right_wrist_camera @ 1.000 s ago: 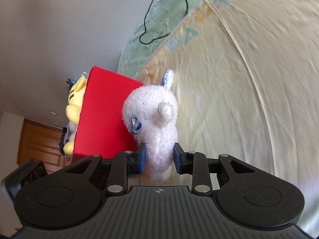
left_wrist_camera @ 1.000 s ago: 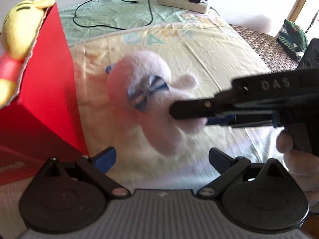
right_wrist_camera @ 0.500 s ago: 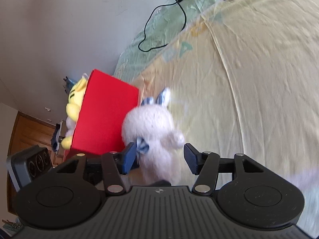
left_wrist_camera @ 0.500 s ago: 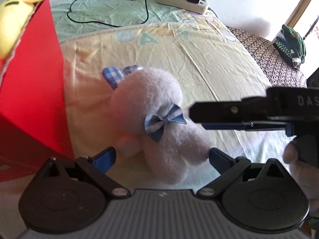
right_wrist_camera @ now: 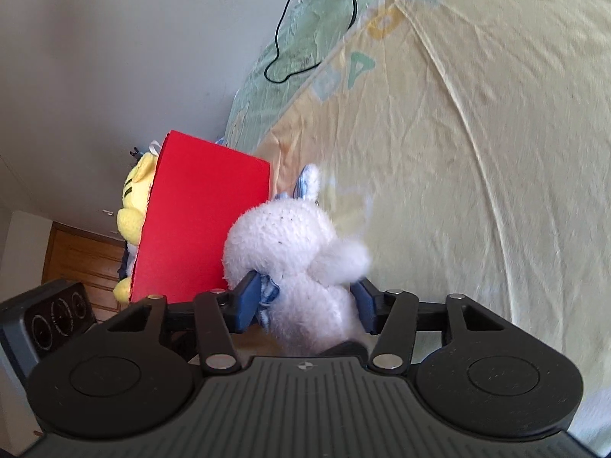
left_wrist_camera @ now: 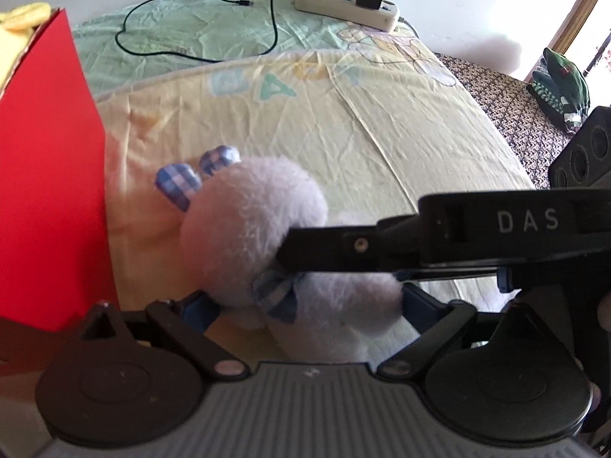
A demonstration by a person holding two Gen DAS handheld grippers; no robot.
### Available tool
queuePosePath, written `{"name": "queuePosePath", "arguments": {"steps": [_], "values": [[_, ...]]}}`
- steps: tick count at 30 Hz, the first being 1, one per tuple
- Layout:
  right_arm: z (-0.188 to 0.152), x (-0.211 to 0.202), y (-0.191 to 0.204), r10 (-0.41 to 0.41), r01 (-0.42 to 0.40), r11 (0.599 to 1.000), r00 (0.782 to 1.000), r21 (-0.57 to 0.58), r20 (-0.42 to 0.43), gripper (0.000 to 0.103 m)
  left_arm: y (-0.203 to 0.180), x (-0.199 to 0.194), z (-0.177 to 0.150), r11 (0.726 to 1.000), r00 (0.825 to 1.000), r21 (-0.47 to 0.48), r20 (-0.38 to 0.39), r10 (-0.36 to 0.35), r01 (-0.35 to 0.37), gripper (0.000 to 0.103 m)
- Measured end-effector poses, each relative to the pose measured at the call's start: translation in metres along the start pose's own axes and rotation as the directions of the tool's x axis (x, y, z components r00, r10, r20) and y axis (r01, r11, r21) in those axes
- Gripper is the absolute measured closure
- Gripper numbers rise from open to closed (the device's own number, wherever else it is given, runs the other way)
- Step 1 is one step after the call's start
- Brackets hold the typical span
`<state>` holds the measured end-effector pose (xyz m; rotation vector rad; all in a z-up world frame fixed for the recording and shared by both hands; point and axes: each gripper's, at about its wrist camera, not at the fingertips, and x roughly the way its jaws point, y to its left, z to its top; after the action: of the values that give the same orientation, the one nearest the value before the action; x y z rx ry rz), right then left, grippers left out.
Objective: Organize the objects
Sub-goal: 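Lift the pink bunny plush with the right tool and carry it over the box, then lower the pink bunny plush into the box beside the white bunny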
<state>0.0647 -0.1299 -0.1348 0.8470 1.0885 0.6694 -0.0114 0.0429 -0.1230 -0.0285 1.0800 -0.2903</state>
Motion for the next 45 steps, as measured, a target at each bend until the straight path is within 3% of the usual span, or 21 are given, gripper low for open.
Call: {"name": "queuePosePath", "arguments": {"steps": [14,24,34,45], "values": [[-0.029,-0.029,0.011,0.009,-0.008,1.000,1.000,0.027,-0.007,0.054,-0.022,-0.031,-0.017,0.996,1.000,0.081,0.013,-0.023,0.022,0.010],[-0.044,-0.050,0.050,0.068,-0.067,0.997,0.998,-0.045,0.005,0.054,-0.033,-0.085,-0.032,0.990,0.993,0.143,0.118,-0.002,-0.015,0.010],[-0.050,-0.045,0.111,0.154,-0.144,0.971,0.987,-0.193,0.041,0.054,-0.010,-0.149,-0.037,0.989,0.960,0.126,0.276,0.041,-0.078,0.010],[-0.064,0.008,0.184,0.211,-0.176,0.948,0.971,-0.266,0.108,0.054,0.070,-0.206,-0.045,0.983,0.924,0.145,0.381,0.046,-0.109,0.010]]}}
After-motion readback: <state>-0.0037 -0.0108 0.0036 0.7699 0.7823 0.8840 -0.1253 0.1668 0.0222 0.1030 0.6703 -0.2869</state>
